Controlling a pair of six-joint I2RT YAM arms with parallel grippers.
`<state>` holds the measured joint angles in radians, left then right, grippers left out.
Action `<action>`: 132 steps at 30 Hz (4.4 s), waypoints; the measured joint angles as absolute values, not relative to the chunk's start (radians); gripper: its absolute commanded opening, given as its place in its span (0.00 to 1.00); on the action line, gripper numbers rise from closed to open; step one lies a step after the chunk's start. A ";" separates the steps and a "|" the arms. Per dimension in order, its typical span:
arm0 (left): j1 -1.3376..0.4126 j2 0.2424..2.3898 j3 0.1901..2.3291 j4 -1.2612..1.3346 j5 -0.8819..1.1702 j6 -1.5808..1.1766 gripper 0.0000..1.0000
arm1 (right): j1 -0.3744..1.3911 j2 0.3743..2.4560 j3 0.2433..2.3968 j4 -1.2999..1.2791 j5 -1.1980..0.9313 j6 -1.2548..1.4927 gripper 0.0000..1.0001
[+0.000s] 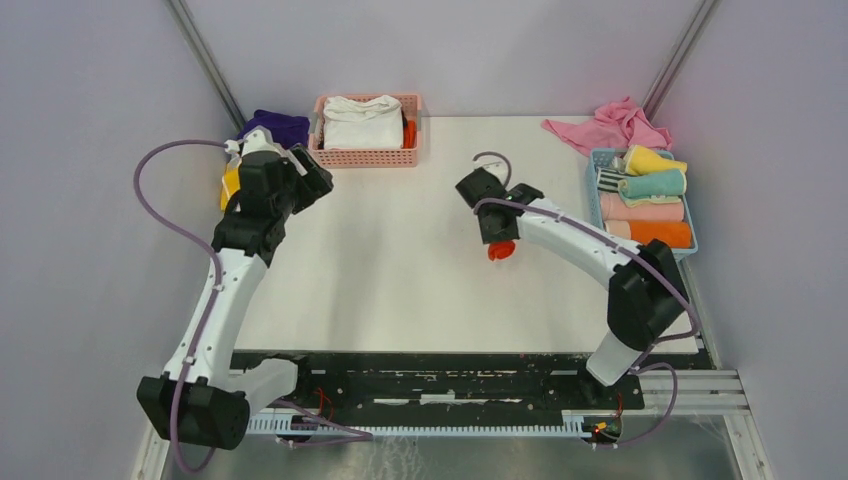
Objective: Roll the towels
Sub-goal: Pick up the towel at the center of the board, then place the towel in the bin, then reset both arms
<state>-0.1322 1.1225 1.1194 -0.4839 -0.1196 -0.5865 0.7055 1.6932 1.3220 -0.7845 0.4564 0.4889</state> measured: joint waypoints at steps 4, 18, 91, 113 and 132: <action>-0.138 1.068 1.106 -0.490 -0.168 -0.528 0.93 | 0.609 1.616 1.388 -0.882 0.519 0.552 0.00; -0.266 1.073 1.031 -0.553 -0.359 -0.462 0.98 | 0.044 1.512 1.505 -1.142 0.735 0.749 0.00; -0.266 1.053 0.975 -0.520 -0.355 -0.428 0.98 | -0.287 1.550 1.348 -0.834 0.443 0.940 1.00; -0.266 0.581 0.955 -0.568 -0.442 -0.417 0.99 | 0.017 0.742 1.103 -0.749 0.220 0.413 1.00; -0.267 0.581 0.763 -0.373 -0.469 -0.350 0.99 | 0.131 0.389 0.743 -0.510 0.405 0.210 1.00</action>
<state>-0.2672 0.5812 0.7628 -0.3725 -0.4694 -0.3496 0.1310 0.3885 0.7429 -0.5102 0.4049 0.2104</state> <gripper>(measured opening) 0.994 0.999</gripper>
